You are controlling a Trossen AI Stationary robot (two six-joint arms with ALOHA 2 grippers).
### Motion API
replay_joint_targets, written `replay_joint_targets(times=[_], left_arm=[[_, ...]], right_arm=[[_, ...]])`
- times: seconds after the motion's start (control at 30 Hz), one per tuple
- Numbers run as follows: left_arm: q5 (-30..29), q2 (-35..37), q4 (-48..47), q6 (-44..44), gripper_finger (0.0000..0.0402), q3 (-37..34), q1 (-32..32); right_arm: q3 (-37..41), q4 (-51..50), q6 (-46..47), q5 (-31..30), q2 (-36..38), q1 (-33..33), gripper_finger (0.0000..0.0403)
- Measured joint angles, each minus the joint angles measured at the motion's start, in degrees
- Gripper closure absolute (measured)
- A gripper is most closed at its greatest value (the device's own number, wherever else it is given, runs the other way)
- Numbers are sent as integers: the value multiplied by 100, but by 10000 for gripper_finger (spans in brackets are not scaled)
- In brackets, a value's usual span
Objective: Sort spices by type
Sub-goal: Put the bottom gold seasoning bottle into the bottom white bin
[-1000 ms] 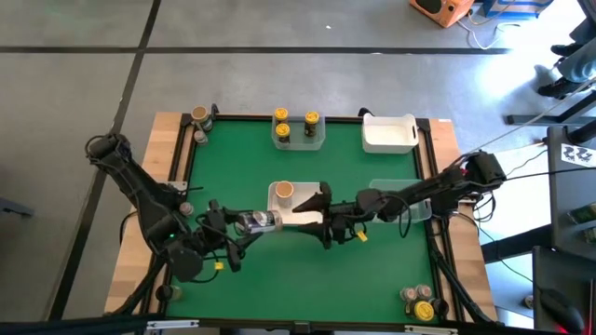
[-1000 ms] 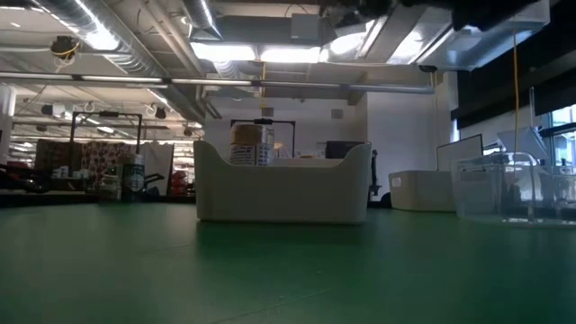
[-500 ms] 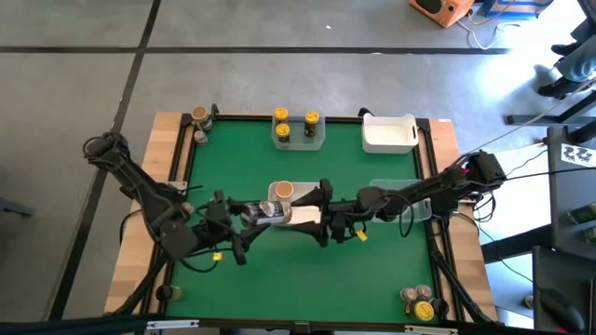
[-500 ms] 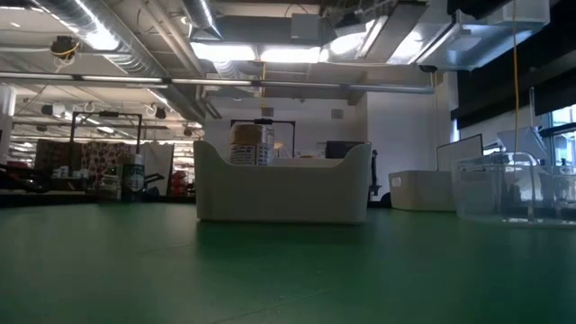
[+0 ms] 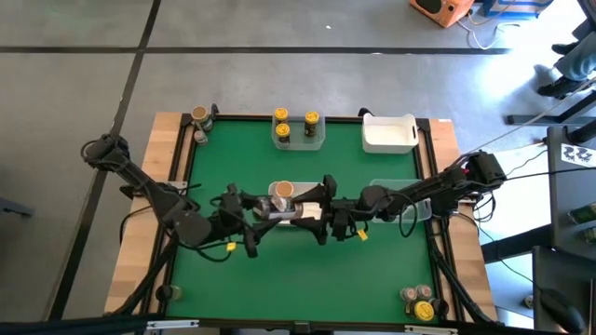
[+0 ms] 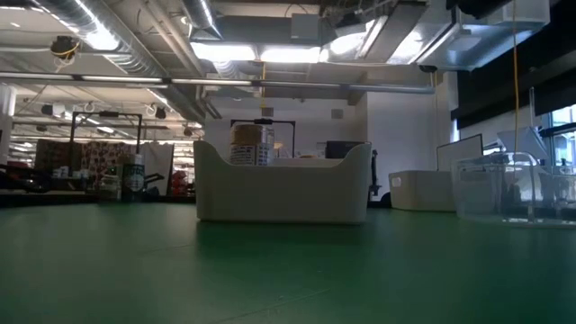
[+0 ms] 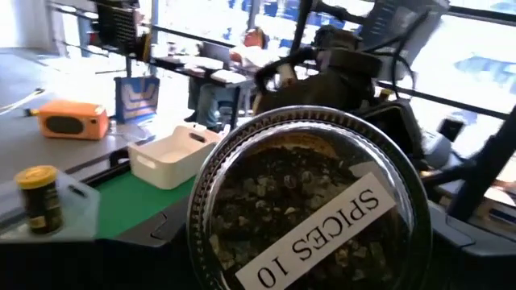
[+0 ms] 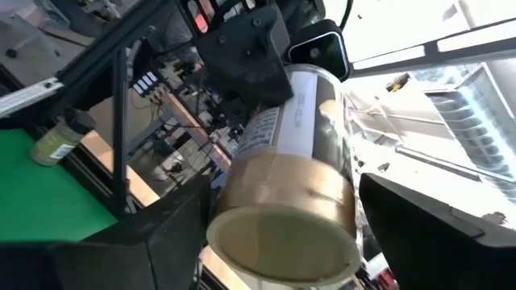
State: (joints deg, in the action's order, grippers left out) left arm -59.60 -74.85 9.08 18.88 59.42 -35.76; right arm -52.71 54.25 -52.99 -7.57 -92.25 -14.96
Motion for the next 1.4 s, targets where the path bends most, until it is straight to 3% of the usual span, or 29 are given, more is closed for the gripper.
replay_joint_targets(times=[0.27,0.6,1.23,1.4], left_arm=[[311,-4,403,-308,140,0,72],[285,7,359,-368,140,-7,62],[277,11,341,-397,140,-7,54],[323,7,341,-480,140,-7,54]], right_arm=[[0,174,-4,-17,4,-7,89],[-253,-433,160,-34,15,-7,86],[-315,-556,684,17,9,148,86],[-319,-574,660,271,9,149,86]])
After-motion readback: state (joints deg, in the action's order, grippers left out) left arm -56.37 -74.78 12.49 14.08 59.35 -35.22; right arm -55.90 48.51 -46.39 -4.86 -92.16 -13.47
